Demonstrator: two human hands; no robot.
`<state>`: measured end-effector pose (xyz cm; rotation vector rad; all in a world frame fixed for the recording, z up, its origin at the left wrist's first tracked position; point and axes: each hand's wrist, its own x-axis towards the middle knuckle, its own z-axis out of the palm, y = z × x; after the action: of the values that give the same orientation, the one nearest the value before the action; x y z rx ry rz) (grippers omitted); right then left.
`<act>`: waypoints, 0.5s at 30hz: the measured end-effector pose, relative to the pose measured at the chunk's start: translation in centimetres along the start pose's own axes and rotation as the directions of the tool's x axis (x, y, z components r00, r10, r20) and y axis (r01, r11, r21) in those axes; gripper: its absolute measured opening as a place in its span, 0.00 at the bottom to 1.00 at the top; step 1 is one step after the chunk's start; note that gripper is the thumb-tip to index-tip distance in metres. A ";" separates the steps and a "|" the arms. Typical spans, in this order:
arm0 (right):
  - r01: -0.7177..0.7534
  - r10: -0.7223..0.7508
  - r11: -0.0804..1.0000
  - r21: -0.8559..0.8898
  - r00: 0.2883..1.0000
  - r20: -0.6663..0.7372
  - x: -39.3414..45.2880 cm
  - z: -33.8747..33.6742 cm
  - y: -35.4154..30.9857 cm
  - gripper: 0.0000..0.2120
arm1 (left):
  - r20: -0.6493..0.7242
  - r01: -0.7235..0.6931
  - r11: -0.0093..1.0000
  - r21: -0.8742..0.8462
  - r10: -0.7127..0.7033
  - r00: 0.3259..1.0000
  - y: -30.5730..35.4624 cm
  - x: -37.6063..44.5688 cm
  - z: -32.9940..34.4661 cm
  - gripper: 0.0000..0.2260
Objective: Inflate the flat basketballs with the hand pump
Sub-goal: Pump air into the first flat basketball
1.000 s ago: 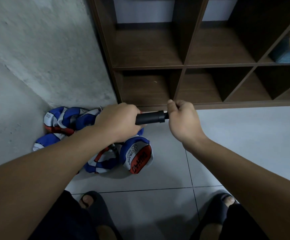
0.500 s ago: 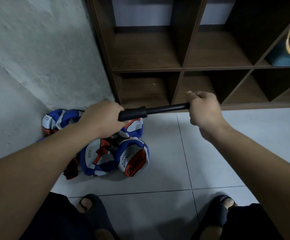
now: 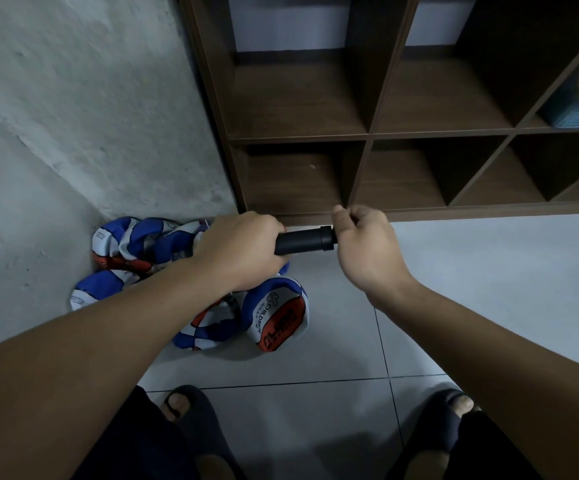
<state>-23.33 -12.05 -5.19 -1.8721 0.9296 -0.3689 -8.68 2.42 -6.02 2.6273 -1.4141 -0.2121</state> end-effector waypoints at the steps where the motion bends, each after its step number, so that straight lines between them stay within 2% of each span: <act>1: 0.002 -0.001 1.000 -0.001 1.000 0.023 0.1 -0.1 -0.1 0.20 | 0.010 -0.018 1.000 -0.005 0.018 1.000 -0.1 0.1 -0.2 0.15; 4: -0.023 0.022 1.000 0.002 0.995 0.100 0.7 -0.6 0.0 0.20 | 0.032 -0.064 0.998 0.002 0.064 0.997 -0.3 0.2 -0.8 0.16; 6: -0.088 0.084 0.995 0.043 0.992 0.099 1.8 -1.4 0.3 0.18 | 0.045 -0.052 0.999 0.005 0.051 0.998 -0.9 0.3 -1.0 0.16; 11: -0.232 0.241 0.962 0.144 0.970 -0.045 5.1 -5.0 1.0 0.14 | 0.107 0.054 0.999 -0.002 -0.053 0.993 -3.9 0.7 -2.0 0.14; 15: -0.161 0.178 0.981 0.111 0.971 -0.157 4.2 -4.0 1.0 0.19 | 0.103 0.059 0.998 0.021 -0.061 0.993 -4.2 0.7 -1.6 0.16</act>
<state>-23.43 -17.91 -4.71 -1.6776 1.1554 -0.4630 -4.58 4.21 -5.30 2.7121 -1.3751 -0.3482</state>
